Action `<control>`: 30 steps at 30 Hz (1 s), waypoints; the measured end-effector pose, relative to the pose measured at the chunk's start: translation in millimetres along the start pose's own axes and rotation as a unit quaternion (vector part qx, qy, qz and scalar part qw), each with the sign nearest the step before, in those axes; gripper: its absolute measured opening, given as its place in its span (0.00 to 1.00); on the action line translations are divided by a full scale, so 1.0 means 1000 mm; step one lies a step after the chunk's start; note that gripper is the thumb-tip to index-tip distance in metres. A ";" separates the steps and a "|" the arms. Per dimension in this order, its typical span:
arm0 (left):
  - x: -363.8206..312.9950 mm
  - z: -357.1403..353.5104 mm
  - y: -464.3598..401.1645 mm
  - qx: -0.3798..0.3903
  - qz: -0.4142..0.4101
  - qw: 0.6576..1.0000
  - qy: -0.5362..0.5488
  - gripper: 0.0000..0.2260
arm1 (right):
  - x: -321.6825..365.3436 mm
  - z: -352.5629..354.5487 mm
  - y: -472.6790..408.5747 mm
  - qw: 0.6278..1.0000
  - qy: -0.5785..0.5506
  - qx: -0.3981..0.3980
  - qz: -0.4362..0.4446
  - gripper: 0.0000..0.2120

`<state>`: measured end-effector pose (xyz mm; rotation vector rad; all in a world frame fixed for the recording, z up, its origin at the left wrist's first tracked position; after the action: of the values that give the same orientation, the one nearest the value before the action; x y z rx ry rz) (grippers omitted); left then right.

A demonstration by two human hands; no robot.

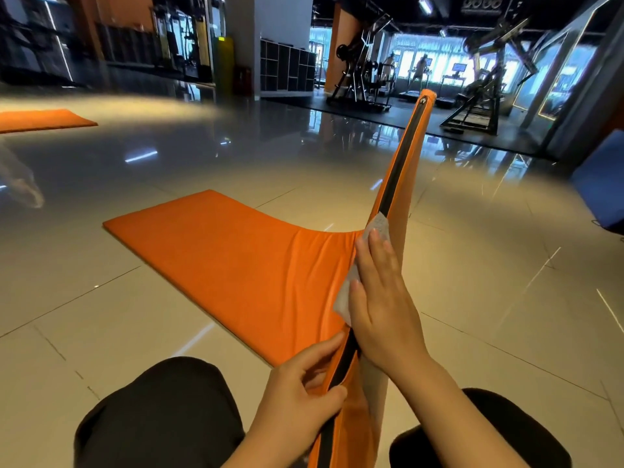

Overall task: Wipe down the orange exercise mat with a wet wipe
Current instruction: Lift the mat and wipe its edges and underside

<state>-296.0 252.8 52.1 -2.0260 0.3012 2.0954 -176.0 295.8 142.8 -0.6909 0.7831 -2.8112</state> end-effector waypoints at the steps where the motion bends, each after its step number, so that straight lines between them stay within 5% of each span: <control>1: 0.000 -0.001 0.001 0.012 0.000 1.000 -0.007 0.26 | -0.005 0.009 -0.012 1.000 0.007 -0.013 0.000 0.28; 5: -0.004 -0.011 0.012 0.057 0.006 0.997 -0.044 0.27 | -0.034 0.054 -0.073 0.997 -0.007 -0.069 -0.047 0.28; 9: -0.012 -0.005 0.008 0.016 -0.024 0.998 -0.057 0.33 | -0.029 0.041 -0.081 0.993 -0.064 -0.093 -0.044 0.29; 13: -0.017 -0.018 -0.021 -0.012 -0.055 0.996 -0.068 0.44 | -0.024 -0.027 -0.030 0.994 -0.094 -0.024 -0.042 0.31; 17: 0.012 -0.040 -0.039 0.021 0.004 0.999 -0.044 0.55 | -0.034 -0.037 -0.013 0.992 -0.107 0.059 -0.024 0.28; 20: 0.022 -0.044 -0.043 0.022 0.020 1.000 -0.005 0.51 | -0.042 -0.018 -0.017 0.987 -0.109 0.111 -0.043 0.27; 24: 0.010 -0.053 -0.060 0.016 -0.017 1.000 -0.015 0.33 | -0.036 -0.007 -0.009 0.982 -0.104 0.149 -0.043 0.26; 30: 0.010 -0.044 -0.060 0.003 0.010 1.000 0.006 0.35 | -0.028 -0.009 0.002 0.995 -0.050 0.087 -0.020 0.27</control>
<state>-236.7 297.7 40.3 -2.0402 0.3304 2.0914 -155.5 305.5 124.0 -0.8173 0.5057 -2.8120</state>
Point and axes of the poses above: each hand's wrist, its own y-axis away from the middle knuckle, its own z-axis out of the back of the hand, x = y × z, the point moved 10 cm from there along -y, towards the middle knuckle, and after that the axes turned 2 degrees about y, right-handed, at the moved point
